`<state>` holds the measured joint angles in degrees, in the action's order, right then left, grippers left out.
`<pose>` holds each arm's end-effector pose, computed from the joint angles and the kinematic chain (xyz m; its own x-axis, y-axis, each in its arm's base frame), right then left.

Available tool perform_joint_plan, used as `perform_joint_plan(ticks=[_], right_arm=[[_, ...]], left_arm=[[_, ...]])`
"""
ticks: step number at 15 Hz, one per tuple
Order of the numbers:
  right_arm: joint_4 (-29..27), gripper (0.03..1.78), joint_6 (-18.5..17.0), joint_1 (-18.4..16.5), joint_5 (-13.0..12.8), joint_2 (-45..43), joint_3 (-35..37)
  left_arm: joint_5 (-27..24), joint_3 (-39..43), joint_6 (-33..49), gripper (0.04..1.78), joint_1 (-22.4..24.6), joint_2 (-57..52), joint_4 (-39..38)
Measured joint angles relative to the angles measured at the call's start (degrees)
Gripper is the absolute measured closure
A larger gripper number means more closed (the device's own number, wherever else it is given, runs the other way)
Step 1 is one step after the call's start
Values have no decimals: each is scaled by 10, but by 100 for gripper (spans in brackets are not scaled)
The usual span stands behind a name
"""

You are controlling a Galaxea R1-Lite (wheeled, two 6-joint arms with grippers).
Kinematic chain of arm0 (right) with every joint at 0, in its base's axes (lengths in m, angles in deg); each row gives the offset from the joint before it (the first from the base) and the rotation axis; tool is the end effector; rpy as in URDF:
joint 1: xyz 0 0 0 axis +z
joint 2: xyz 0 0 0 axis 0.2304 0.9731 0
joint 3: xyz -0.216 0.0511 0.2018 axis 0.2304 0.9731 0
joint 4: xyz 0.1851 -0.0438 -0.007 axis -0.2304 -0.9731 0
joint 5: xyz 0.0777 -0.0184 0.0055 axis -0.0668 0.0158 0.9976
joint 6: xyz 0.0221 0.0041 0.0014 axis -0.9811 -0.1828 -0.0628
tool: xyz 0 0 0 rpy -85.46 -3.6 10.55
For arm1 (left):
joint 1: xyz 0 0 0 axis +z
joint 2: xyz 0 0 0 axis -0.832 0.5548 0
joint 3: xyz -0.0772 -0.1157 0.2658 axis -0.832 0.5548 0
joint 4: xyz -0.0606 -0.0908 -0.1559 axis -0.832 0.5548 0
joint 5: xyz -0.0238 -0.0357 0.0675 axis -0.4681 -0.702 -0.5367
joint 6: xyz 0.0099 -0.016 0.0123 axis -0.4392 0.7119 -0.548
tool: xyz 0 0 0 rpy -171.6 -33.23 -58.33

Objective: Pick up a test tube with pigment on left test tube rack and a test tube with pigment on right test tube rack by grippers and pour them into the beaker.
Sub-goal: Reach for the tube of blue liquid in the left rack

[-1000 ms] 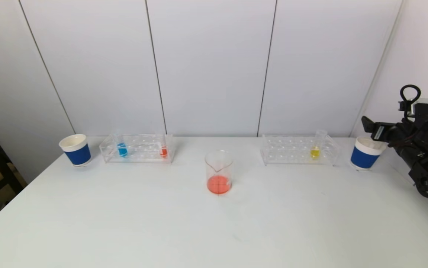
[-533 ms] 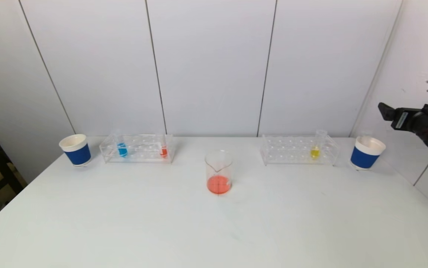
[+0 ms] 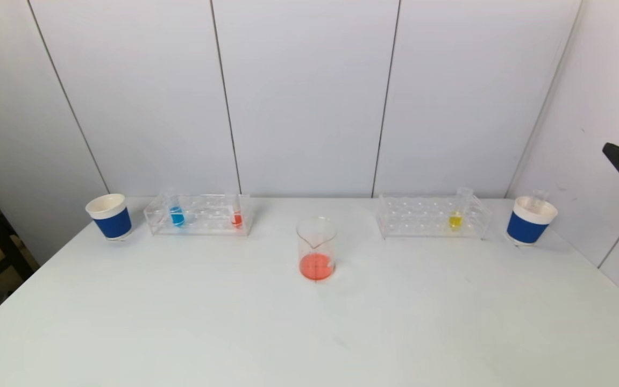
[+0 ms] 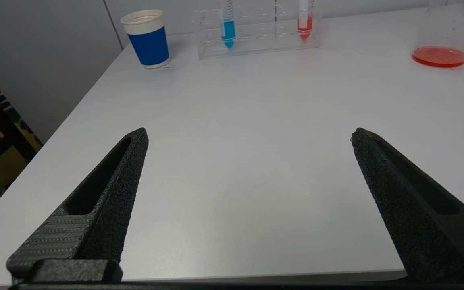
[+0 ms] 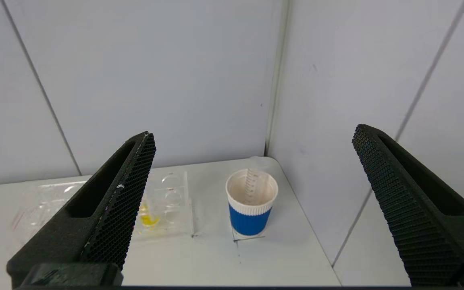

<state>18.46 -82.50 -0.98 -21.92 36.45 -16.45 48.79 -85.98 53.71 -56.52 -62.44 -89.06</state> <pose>0.2135 -0.0537 0.2268 0.9758 -0.2144 0.0417 0.2156 0.9762 -0.0252 -0.0229 -0.0001 0.0752 0.9999 -0.0161 -0.0010 0.0161 0.9964 0.0832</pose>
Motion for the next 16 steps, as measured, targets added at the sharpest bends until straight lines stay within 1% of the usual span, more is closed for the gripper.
perform_joint_plan(ticks=[2,5,9,12,14,16], right_arm=[[-50,4,-1,0,12,-79,27],[-142,4,-1,1,23,-206,62],[-286,4,-2,4,47,-373,90],[-410,4,-19,8,71,-486,78],[-494,4,-24,32,76,-542,44],[-573,4,-25,71,66,-584,3]], left_arm=[[0,0,0,6,0,0,0],[0,0,0,6,0,0,0],[0,0,0,6,0,0,0],[0,0,0,6,0,0,0],[0,0,0,6,0,0,0],[0,0,0,6,0,0,0]])
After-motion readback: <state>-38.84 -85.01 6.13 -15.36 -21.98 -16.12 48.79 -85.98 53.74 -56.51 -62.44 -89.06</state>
